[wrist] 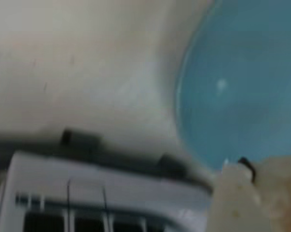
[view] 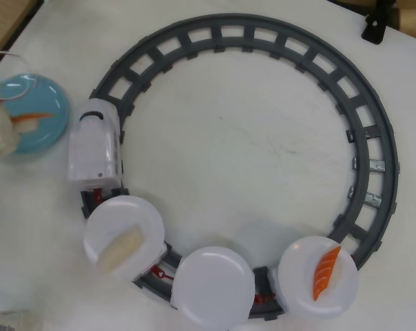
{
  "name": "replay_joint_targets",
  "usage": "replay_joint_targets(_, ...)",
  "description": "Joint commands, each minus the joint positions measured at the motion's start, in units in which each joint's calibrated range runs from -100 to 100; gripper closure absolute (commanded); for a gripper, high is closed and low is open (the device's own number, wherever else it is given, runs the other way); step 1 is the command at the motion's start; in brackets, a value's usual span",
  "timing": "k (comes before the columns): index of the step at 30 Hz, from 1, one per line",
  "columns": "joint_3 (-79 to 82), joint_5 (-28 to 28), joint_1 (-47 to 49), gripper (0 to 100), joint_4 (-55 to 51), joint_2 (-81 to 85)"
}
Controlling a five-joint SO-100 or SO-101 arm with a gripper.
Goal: Pick up the sushi from the Shinkansen and put it on the blue dish
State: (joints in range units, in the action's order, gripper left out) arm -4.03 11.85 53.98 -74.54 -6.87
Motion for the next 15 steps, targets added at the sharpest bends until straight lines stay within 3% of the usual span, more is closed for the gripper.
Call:
replay_joint_targets(1,3.5,-0.7,4.3,97,4.9,0.4)
replay_joint_targets(8,12.7,-0.2,7.9,97,16.7,0.3)
replay_joint_targets(15,13.6,-0.1,7.5,97,21.5,-1.5)
